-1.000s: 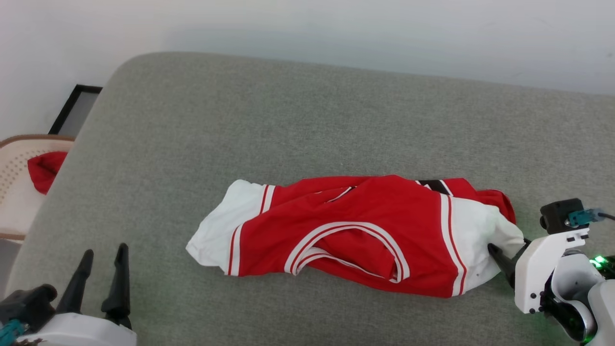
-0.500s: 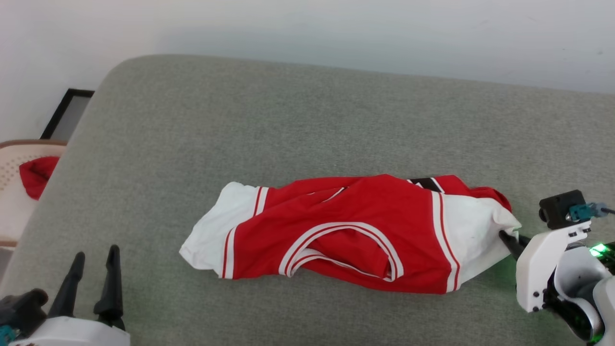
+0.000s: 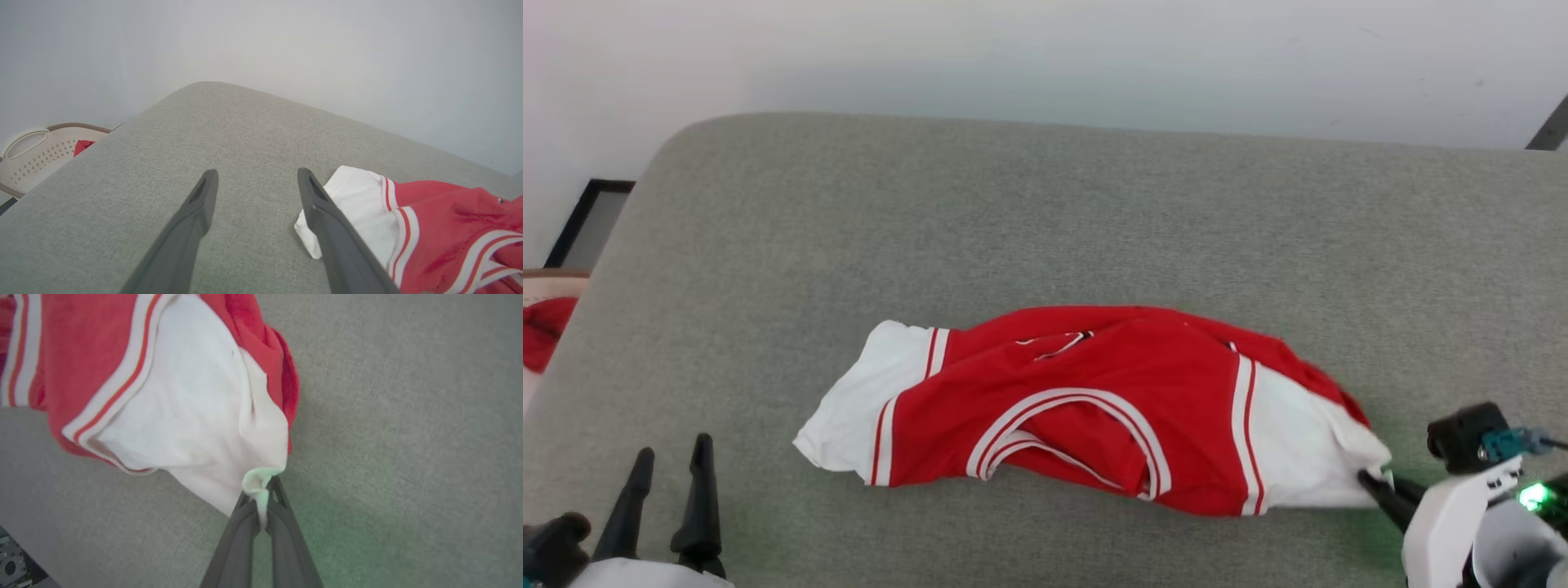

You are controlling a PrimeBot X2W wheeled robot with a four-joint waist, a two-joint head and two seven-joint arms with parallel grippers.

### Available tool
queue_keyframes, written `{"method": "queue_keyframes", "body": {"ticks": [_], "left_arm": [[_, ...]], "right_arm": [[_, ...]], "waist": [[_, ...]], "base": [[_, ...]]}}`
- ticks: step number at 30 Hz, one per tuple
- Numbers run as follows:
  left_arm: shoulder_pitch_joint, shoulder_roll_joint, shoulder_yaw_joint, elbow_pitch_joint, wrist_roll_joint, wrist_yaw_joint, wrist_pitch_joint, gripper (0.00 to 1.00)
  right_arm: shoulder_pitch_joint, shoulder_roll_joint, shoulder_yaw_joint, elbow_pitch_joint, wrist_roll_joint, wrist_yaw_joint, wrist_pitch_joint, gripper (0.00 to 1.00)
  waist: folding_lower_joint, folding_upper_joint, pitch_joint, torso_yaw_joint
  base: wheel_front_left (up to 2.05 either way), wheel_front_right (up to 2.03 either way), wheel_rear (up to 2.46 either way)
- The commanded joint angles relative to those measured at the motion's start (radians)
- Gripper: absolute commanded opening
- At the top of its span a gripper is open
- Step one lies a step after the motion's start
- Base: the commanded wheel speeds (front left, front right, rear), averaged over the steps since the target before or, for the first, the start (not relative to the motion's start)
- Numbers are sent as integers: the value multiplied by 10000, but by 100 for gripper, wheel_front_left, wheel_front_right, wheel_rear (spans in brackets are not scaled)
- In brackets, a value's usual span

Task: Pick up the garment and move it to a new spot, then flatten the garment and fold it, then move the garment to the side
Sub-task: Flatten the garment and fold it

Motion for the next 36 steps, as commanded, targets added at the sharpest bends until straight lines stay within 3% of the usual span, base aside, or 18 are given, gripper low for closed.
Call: {"method": "queue_keyframes", "body": {"ticks": [1,10,11,13,14,15,26,36], "left_arm": [[124,-44,63,-41,78,-34,-42,100],[310,-67,132,-13,182,-45,-42,100],[337,-64,137,-1,194,-40,-42,100],[362,-69,145,26,256,-41,-42,100],[385,-62,162,22,299,-24,-42,100],[421,-73,172,41,338,-12,-42,100],[892,-202,431,-64,536,-33,-42,100],[910,-140,357,-168,547,-90,9,100]], "right_arm": [[337,-125,22,-45,143,-7,44,0],[879,-218,130,599,188,-7,-167,2],[859,-180,163,703,198,-7,-216,12],[798,-132,232,884,202,-7,-313,44],[764,-106,243,953,186,-7,-364,92],[740,-78,273,1029,193,-7,-411,100],[1009,-81,91,466,768,-7,126,100],[1014,215,-419,-458,434,-7,568,100]], "waist": [[0,0,-31,-127],[0,0,-132,-346],[0,0,-161,-360],[0,0,-248,-377],[0,0,-287,-386],[0,0,-353,-388],[0,0,-879,-373],[0,0,-858,-367]], "base": [[0,0,0],[0,0,0],[0,0,0],[0,0,0],[0,0,0],[0,0,0],[0,0,0],[0,0,0]]}}
